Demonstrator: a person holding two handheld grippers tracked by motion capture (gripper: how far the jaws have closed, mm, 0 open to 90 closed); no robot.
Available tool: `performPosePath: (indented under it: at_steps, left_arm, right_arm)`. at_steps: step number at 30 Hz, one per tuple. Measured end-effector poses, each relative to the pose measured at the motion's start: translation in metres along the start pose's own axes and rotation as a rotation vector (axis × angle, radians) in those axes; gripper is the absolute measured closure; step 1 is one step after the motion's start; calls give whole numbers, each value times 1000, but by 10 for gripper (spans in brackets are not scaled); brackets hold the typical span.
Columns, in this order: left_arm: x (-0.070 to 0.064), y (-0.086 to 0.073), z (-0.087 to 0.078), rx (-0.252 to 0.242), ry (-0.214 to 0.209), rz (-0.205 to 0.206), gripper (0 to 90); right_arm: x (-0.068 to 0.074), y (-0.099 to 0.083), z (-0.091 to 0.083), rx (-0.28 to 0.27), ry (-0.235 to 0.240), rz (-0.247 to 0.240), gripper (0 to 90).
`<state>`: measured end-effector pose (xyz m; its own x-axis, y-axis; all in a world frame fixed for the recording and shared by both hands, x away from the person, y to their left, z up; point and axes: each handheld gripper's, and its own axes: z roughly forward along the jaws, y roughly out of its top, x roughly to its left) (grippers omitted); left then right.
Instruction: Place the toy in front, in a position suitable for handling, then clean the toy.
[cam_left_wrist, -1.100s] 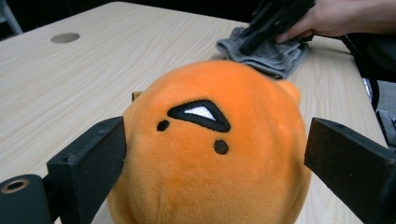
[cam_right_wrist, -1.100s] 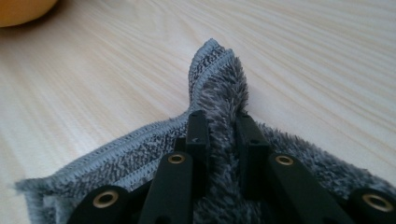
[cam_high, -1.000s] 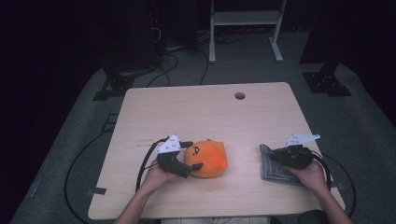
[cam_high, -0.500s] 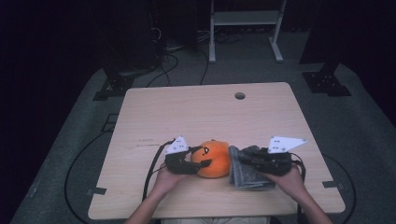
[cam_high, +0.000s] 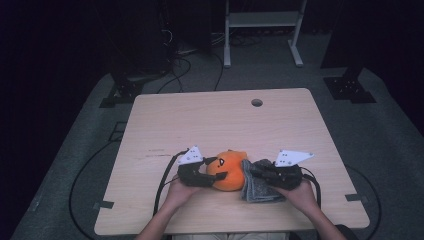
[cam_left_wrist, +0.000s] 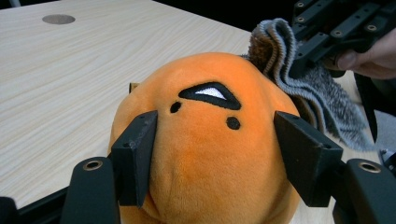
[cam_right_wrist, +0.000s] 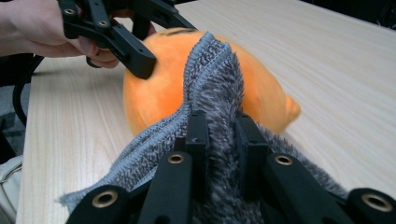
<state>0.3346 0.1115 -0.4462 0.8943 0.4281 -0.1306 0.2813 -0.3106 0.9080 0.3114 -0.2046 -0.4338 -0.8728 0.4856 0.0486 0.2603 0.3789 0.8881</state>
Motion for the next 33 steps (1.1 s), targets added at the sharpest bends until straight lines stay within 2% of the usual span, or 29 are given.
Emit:
performPosePath:
  at_steps: [3, 8, 10, 12, 15, 16, 17, 18, 19, 20, 22, 23, 25, 26, 27, 28, 29, 30, 31, 33]
  left_arm:
    - [-2, -4, -1, -9, 14, 12, 332]
    - [-2, -6, 0, -10, 16, 12, 336]
    - [-5, -5, 0, 2, 21, 43, 338]
    - [-5, -5, 0, 6, 20, 51, 340]
    - [-3, -5, -1, 10, 9, 51, 341]
    - [-3, -5, -1, 10, 9, 51, 337]
    - [-3, -4, -1, 2, -18, 25, 317]
    - [-3, -4, -1, 2, -18, 25, 264]
    - [-1, 0, -3, -7, -62, -13, 218]
    - [-1, 0, -3, -7, -62, -13, 216]
    - [2, 2, -5, -1, -50, -11, 301]
    - [4, 0, -5, 17, -35, 1, 318]
    - [6, -2, -6, 18, -28, 0, 327]
    - [6, -2, -6, 18, -28, 0, 329]
    - [7, -2, -6, 20, -28, -8, 329]
    - [7, -2, -6, 20, -28, -8, 332]
    - [5, -3, -6, 28, -25, 18, 337]
    - [5, -3, -6, 28, -25, 18, 342]
    - [3, -3, -6, 43, -15, 43, 348]
    - [3, -4, -8, 47, -17, 54, 363]
  right_arm:
    - [2, 0, -1, -1, -2, 1, 777]
    - [13, 16, 7, -71, 43, -36, 778]
    - [16, 23, 13, -80, 51, -53, 778]
    - [15, 25, 16, -70, 49, -58, 778]
    - [5, 17, 17, -54, 41, -18, 781]
    - [5, 17, 17, -54, 41, -18, 781]
    - [-1, 11, 13, -45, 27, 9, 781]
    - [-1, 11, 13, -45, 27, 9, 781]
    - [-3, 7, 10, -40, 30, 28, 781]
    - [-3, 7, 10, -40, 30, 28, 781]
    - [0, 3, 8, -38, 25, 18, 781]
    - [0, 4, 7, -37, 21, 13, 781]
    - [2, 8, 3, -65, 2, -1, 781]
    - [2, 8, 3, -65, 2, -1, 781]
    - [3, 14, 5, -104, 15, -2, 781]
    - [3, 16, 7, -110, 19, -4, 781]
    - [4, 18, 10, -111, 30, -12, 780]
    - [4, 18, 10, -111, 30, -12, 780]
    - [9, 22, 18, -89, 32, -41, 780]
    - [7, 19, 21, -70, 26, -33, 782]
